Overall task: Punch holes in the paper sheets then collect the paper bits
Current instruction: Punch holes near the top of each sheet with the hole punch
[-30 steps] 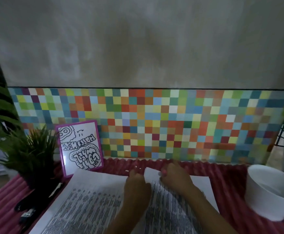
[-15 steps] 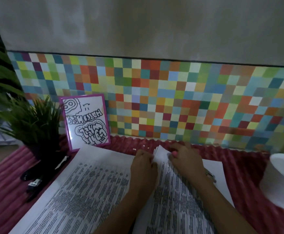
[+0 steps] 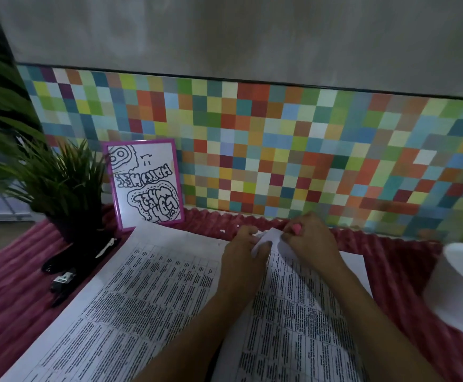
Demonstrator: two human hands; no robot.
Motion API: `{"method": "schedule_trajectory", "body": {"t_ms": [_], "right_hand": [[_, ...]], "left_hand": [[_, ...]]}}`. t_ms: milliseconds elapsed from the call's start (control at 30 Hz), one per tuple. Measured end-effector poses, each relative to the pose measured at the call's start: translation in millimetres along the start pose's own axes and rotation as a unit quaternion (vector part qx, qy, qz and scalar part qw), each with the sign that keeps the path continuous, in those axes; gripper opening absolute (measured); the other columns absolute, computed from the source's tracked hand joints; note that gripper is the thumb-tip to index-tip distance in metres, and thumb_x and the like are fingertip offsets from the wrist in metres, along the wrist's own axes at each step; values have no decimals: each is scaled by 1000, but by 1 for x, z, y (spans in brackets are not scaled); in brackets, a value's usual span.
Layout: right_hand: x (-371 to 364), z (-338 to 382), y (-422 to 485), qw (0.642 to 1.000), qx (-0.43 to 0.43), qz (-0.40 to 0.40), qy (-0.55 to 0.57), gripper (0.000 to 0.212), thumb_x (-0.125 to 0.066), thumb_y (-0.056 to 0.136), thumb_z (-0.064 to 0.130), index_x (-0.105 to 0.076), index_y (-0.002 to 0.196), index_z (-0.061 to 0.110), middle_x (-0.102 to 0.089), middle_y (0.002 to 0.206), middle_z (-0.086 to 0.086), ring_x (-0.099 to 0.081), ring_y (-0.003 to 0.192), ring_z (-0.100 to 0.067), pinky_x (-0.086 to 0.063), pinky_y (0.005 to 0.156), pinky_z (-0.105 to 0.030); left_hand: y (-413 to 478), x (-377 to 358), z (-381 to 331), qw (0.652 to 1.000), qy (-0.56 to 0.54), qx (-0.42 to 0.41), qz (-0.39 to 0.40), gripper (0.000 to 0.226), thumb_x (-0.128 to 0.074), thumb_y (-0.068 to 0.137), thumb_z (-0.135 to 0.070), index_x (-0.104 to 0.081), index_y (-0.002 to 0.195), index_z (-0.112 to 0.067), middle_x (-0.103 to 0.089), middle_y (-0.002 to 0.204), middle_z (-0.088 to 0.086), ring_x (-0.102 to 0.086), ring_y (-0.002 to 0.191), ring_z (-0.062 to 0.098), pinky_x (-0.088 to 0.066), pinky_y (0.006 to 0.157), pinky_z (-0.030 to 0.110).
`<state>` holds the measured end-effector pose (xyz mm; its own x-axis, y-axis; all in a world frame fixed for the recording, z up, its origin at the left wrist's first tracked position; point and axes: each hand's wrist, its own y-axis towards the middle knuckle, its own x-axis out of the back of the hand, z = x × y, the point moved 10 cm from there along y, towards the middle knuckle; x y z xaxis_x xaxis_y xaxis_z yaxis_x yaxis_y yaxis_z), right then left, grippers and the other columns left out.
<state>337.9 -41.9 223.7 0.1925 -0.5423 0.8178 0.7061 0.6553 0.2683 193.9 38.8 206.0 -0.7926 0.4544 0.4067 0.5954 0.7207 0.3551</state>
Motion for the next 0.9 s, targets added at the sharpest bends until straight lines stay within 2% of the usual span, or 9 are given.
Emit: {"method": "schedule_trajectory", "body": {"t_ms": [100, 233, 300, 400, 500, 567, 667, 767, 900], "right_hand": [[10, 8, 0, 1000, 2, 11, 9, 12, -70, 76, 15, -71, 74, 4, -59, 90, -12, -56, 76, -24, -42, 65, -28], [21, 27, -4, 999, 29, 10, 15, 10, -69, 79, 14, -71, 74, 5, -59, 94, -11, -53, 79, -19, -39, 68, -27], [29, 35, -8, 998, 32, -9, 47, 6, -69, 82, 12, -74, 85, 13, -57, 99, -9, -50, 83, -16, -40, 74, -27], [30, 49, -15, 998, 57, -7, 28, 24, -65, 87, 17, -71, 111, 18, -52, 109, -6, -47, 89, -14, -36, 77, -24], [24, 56, -18, 998, 56, 28, -27, 30, -63, 90, 23, -67, 117, 12, -53, 113, -9, -53, 97, -23, -36, 76, -25], [23, 61, -18, 997, 59, 37, -43, 30, -63, 89, 26, -67, 112, 6, -57, 106, -11, -54, 89, -23, -42, 76, -28], [30, 65, -17, 998, 51, 11, -47, 33, -63, 88, 28, -69, 101, -1, -65, 95, -19, -61, 83, -29, -53, 76, -38], [31, 68, -12, 996, 46, 7, -75, 28, -60, 86, 27, -71, 85, 0, -68, 83, -19, -63, 74, -28, -55, 69, -44], [27, 65, -3, 997, 18, 46, -55, 22, -59, 84, 19, -71, 78, 1, -69, 76, -16, -64, 69, -29, -56, 64, -44]], "left_hand": [[4, 3, -3, 997, 52, -32, -37, 27, -61, 88, -31, -59, 111, -18, -53, 108, -5, -45, 100, 13, -39, 83, 27], [4, -3, -5, 999, -32, -34, 0, 14, -54, 95, -21, -59, 87, -11, -60, 83, 3, -52, 75, 11, -37, 62, 20], [6, -2, -5, 997, -68, -35, 10, 13, -53, 95, -17, -58, 88, -7, -62, 80, 5, -56, 71, 11, -41, 63, 21], [10, -3, -4, 992, -116, -20, 41, 10, -54, 94, -7, -60, 94, -15, -62, 85, -8, -57, 76, -6, -41, 67, 5], [10, -8, 5, 977, -198, 36, 73, 14, -51, 95, -6, -63, 101, -7, -68, 93, 4, -64, 87, 11, -51, 79, 19], [9, -10, 8, 963, -253, 61, 76, 17, -50, 95, -11, -64, 105, -9, -69, 100, 14, -65, 95, 30, -53, 86, 40], [9, -7, 12, 962, -261, 61, 48, 20, -53, 92, -24, -64, 102, -10, -66, 100, 22, -61, 95, 42, -51, 85, 52], [7, -5, 9, 966, -254, 42, 24, 21, -54, 94, -21, -59, 92, -1, -61, 79, 20, -53, 66, 29, -47, 64, 41], [6, -8, 7, 956, -285, 44, 46, 29, -55, 95, -28, -59, 95, 1, -59, 88, 33, -52, 69, 22, -45, 65, 37]]}}
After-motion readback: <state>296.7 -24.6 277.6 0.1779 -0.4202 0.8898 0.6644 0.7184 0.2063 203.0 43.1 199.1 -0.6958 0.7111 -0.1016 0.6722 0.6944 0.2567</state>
